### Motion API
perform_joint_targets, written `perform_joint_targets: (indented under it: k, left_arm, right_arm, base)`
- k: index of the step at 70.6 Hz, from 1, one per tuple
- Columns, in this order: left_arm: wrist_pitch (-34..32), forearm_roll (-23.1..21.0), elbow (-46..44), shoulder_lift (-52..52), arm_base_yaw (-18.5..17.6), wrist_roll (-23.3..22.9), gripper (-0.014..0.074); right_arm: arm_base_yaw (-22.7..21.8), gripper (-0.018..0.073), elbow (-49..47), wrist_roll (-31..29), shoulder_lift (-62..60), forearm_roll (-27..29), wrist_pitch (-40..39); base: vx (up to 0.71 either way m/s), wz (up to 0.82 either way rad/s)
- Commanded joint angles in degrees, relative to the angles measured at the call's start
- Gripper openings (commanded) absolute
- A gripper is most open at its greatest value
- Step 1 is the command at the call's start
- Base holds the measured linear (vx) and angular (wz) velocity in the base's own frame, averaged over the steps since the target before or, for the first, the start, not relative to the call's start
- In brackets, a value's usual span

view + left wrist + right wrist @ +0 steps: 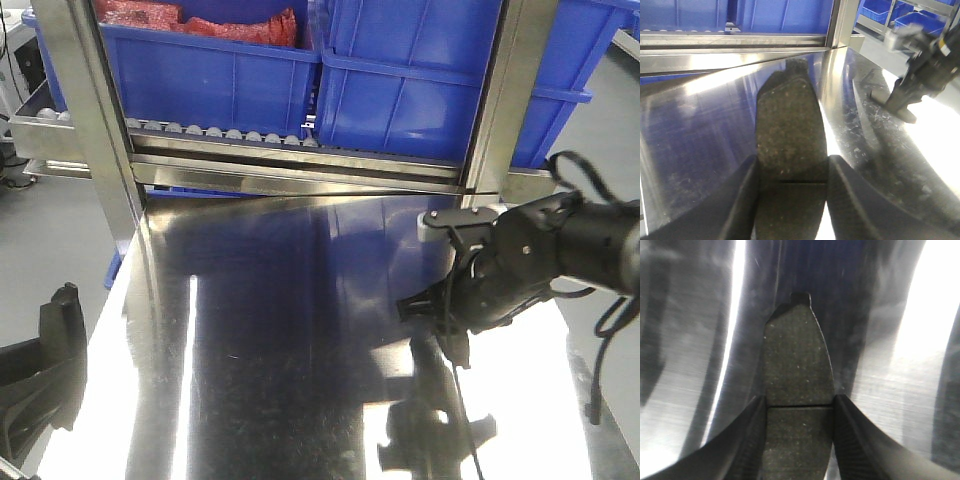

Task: Move and align brake pads A on conveyor
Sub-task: 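Lift the brake pad off the table with the right gripper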

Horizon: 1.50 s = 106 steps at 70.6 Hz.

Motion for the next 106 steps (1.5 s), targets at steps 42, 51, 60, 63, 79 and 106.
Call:
perform_joint_targets:
  k: [42, 51, 60, 63, 79, 106]
  left_arm:
    - [-5.29, 0.34, -1.76, -0.14, -0.20, -0.12, 0.0128]
    - [-5.29, 0.34, -1.76, -0.14, -0.20, -0.12, 0.0128]
    - [-5.29, 0.34, -1.76, -0.14, -0.20, -0.12, 0.0128]
    - [-5.29, 0.34, -1.76, -0.14, -0.20, -0.12, 0.0128]
    - [-5.29, 0.34, -1.76, -0.14, -0.20, -0.12, 0.0128]
    - [-5.29, 0.34, -1.76, -0.14, -0.20, -0.12, 0.0128]
  right_arm:
    - [5.55, 0.0183, 21.00, -8.63, -39.05, 2.14, -4.88]
    - [5.55, 0.0183, 24.68, -8.68, -45.60, 2.14, -4.89]
    - [5.55, 0.0183, 26.97, -8.68, -50.64, 2.09, -5.09]
    - [5.55, 0.0183, 27.29, -8.68, -51.67, 2.09, -5.32]
    - [5.55, 0.0183, 27.29, -8.68, -55.54, 2.09, -5.54]
    - [5.55, 0.0183, 27.29, -8.68, -55.98, 2.16, -5.34]
  base:
    - [0.00, 0.00]
    - [0.00, 0.00]
    - [0.00, 0.00]
    - [0.00, 0.00]
    - [0.00, 0.00]
    - [0.00, 0.00]
